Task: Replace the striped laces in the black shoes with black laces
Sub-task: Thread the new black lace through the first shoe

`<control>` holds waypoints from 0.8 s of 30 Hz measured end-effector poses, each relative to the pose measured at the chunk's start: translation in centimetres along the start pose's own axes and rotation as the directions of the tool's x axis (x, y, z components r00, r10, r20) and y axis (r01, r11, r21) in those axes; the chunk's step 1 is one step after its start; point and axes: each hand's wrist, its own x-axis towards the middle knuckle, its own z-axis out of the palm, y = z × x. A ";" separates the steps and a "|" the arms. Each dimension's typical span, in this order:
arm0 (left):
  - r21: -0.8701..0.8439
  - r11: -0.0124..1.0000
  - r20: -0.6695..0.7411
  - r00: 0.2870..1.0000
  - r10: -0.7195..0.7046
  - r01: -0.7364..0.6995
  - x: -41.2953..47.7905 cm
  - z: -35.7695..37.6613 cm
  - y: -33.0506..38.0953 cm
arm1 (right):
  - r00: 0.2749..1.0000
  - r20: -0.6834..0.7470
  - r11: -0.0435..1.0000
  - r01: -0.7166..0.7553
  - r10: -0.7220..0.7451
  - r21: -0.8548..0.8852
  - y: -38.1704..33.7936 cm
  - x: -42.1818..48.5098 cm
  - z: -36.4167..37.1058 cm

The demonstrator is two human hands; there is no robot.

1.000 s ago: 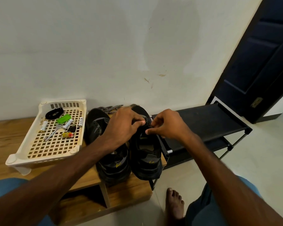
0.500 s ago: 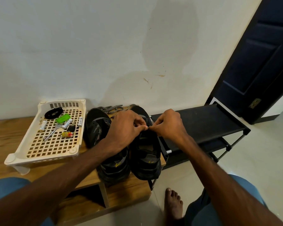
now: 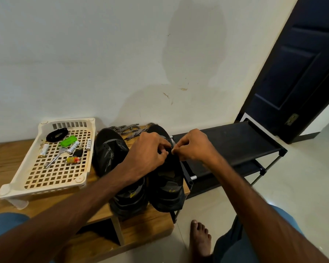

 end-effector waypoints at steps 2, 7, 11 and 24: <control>-0.007 1.000 0.031 0.999 0.020 -0.020 0.2 -0.4 -0.3 | 1.000 -0.006 1.000 0.007 -0.007 -0.005 0.0 0.0 0.1; -0.016 0.999 0.085 0.996 0.035 -0.033 0.2 -0.1 -0.2 | 1.000 -0.020 1.000 0.008 -0.008 -0.016 0.0 0.0 0.2; -0.039 0.999 0.036 0.999 0.010 -0.008 0.1 0.6 0.1 | 1.000 -0.017 1.000 -0.007 0.007 -0.001 0.0 0.0 0.1; -0.329 0.915 -0.059 0.962 -0.265 0.232 -0.4 1.8 0.3 | 0.988 0.140 0.978 -0.096 0.070 0.184 0.3 -0.4 -0.9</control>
